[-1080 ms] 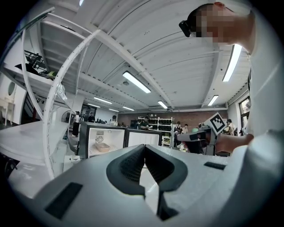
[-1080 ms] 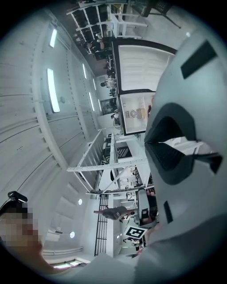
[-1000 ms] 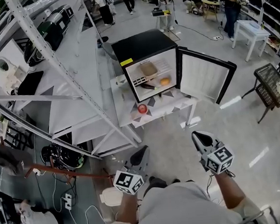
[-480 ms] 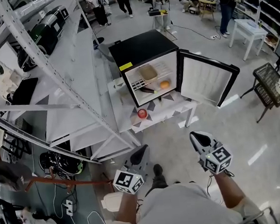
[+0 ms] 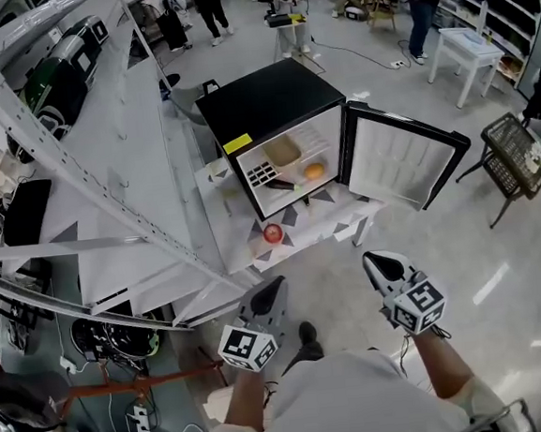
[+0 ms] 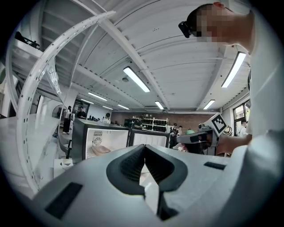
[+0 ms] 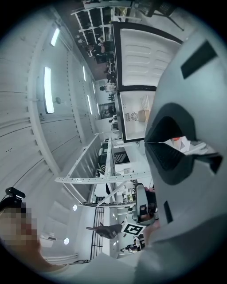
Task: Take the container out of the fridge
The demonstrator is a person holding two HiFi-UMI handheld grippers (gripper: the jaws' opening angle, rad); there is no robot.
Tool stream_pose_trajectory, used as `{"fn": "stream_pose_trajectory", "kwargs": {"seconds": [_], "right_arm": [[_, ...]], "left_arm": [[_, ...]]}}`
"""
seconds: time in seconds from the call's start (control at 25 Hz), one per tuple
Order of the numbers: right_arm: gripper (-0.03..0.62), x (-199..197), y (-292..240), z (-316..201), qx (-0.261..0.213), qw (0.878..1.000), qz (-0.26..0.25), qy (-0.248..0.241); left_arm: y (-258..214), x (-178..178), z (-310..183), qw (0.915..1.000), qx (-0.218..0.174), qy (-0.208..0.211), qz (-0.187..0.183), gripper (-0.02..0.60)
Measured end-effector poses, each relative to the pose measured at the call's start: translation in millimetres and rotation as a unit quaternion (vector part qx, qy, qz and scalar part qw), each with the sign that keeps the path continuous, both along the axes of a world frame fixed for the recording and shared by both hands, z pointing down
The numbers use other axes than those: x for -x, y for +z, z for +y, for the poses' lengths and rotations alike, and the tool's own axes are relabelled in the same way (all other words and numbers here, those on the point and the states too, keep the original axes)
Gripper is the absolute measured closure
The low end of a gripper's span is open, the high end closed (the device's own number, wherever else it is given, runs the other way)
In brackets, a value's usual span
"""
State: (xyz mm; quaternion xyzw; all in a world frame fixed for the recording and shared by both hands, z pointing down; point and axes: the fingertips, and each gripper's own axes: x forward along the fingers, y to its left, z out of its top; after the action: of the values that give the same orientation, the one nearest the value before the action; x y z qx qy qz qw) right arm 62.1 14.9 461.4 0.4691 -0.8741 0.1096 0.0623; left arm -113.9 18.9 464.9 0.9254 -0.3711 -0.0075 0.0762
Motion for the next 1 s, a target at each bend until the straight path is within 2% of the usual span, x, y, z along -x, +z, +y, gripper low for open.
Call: {"fn": "stream_pose_trajectory", "kwargs": {"seconds": [0.56,1.0], "right_arm": [[0.586,33.8,-2.2,-76.5,0.006,0.999,0.019,0.043],[0.586,53.7,1.8,-110.6,0.012,0.998,0.023,0.058]], "left_arm": [[9.0,30.4,-92.6,0.9986,0.013,0.052,0.005,0.577],[20.9,46.2,-130.6,0.9971,0.024,0.072,0.004,0.577]]}}
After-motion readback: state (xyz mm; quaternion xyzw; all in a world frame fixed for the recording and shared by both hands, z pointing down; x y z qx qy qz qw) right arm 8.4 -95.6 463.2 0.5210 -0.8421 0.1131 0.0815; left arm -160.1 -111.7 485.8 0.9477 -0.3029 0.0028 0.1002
